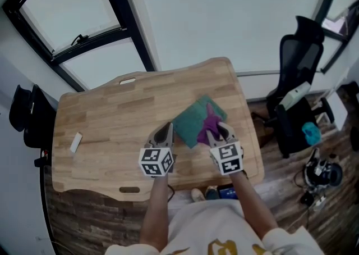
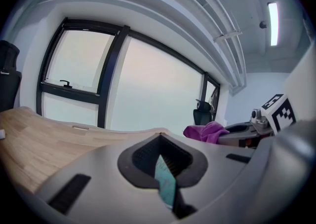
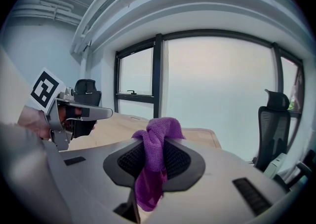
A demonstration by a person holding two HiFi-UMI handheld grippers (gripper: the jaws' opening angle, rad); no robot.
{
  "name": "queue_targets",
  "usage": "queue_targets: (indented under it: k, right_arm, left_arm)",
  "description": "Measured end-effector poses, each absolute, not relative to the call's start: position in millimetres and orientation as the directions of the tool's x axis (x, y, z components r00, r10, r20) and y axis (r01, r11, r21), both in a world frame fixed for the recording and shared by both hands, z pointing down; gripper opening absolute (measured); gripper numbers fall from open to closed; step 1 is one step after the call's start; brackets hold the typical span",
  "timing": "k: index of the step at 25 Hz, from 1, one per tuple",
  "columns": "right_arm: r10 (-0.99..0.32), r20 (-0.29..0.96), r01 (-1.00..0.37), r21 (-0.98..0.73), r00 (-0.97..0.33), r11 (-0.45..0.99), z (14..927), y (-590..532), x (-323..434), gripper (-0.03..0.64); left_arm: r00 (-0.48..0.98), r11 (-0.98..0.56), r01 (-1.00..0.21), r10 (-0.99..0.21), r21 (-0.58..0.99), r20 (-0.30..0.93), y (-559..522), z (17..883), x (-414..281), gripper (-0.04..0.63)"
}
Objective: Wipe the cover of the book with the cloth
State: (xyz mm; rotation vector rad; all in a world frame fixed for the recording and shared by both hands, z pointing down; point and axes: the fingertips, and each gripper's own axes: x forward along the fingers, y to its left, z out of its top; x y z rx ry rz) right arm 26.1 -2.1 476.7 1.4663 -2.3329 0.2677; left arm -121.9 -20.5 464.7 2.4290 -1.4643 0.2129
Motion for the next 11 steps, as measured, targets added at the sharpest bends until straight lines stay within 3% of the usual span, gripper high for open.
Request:
queue_targets:
  k: [11]
  right_arm:
    - [-0.833,0.404,-0.899,0.056,-0.378,0.435,473.2,5.8,34.4,0.075]
  left_arm:
    - [0.476,-0.446,-0.879,-0.840,0.167,0.262,-13.7,456.6,-113.6,0.002]
